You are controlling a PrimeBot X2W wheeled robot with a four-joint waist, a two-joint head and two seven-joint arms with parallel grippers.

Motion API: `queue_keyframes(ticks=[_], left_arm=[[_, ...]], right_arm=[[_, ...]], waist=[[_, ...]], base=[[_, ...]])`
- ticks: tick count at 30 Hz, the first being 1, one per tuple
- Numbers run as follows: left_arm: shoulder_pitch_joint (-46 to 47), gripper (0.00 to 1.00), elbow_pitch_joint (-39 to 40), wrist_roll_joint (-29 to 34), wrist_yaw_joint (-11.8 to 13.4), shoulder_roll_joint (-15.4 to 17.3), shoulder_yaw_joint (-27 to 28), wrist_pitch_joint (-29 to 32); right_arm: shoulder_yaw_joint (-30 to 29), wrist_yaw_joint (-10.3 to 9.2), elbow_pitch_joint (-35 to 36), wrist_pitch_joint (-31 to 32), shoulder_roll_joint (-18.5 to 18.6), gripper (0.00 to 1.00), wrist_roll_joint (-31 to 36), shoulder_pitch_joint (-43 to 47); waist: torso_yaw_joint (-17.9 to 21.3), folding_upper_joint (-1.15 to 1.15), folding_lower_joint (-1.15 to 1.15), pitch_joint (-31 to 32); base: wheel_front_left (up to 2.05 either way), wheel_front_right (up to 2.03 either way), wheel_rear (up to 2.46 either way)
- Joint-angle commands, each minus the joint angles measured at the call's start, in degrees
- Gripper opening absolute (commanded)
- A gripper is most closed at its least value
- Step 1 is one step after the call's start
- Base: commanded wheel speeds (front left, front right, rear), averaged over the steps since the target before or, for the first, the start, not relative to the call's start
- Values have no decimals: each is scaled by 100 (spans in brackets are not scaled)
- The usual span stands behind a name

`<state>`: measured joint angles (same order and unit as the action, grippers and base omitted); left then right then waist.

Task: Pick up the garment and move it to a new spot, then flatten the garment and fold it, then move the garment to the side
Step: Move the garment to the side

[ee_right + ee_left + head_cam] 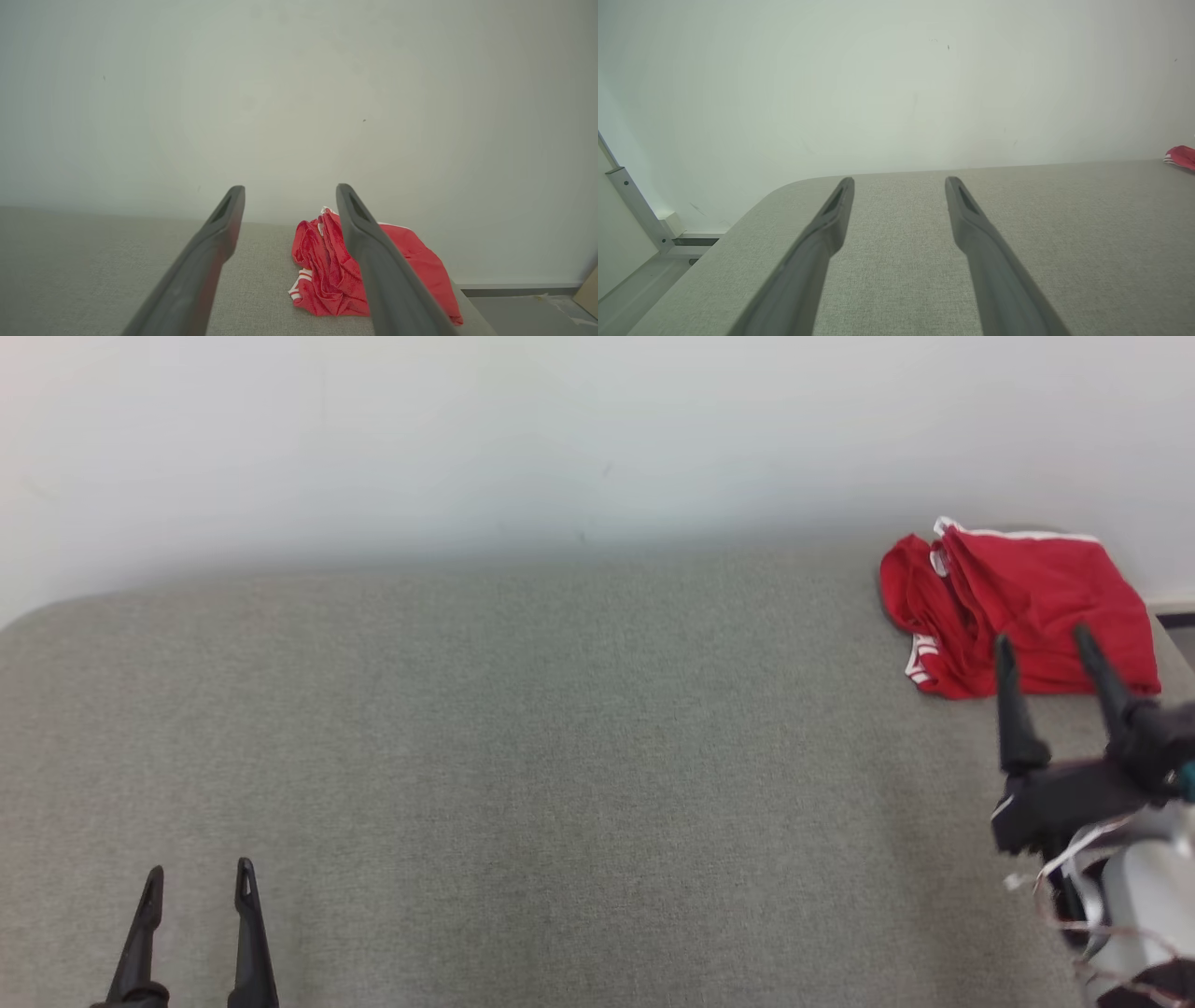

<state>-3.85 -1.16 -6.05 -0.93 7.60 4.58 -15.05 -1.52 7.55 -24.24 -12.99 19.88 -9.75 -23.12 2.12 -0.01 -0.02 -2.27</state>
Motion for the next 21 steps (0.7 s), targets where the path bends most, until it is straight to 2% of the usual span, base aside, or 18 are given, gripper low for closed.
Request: queue_keyframes(ticks=[1,10,21], left_arm=[[-102,100,-35,41,30,-15,-3,-15],[-51,100,-287,71,37,12,-87,-5],[-48,100,-481,74,124,87,-121,106]], right_arm=[[-77,-16,150,23,-155,100,66,216],[-345,-17,1161,263,-841,100,460,1495],[-498,-16,1661,374,-1417,100,533,2399]], waist=[[-132,1,2,247],[-320,1,2,430],[-423,1,2,606]], base=[[0,0,0],[0,0,0],[0,0,0]])
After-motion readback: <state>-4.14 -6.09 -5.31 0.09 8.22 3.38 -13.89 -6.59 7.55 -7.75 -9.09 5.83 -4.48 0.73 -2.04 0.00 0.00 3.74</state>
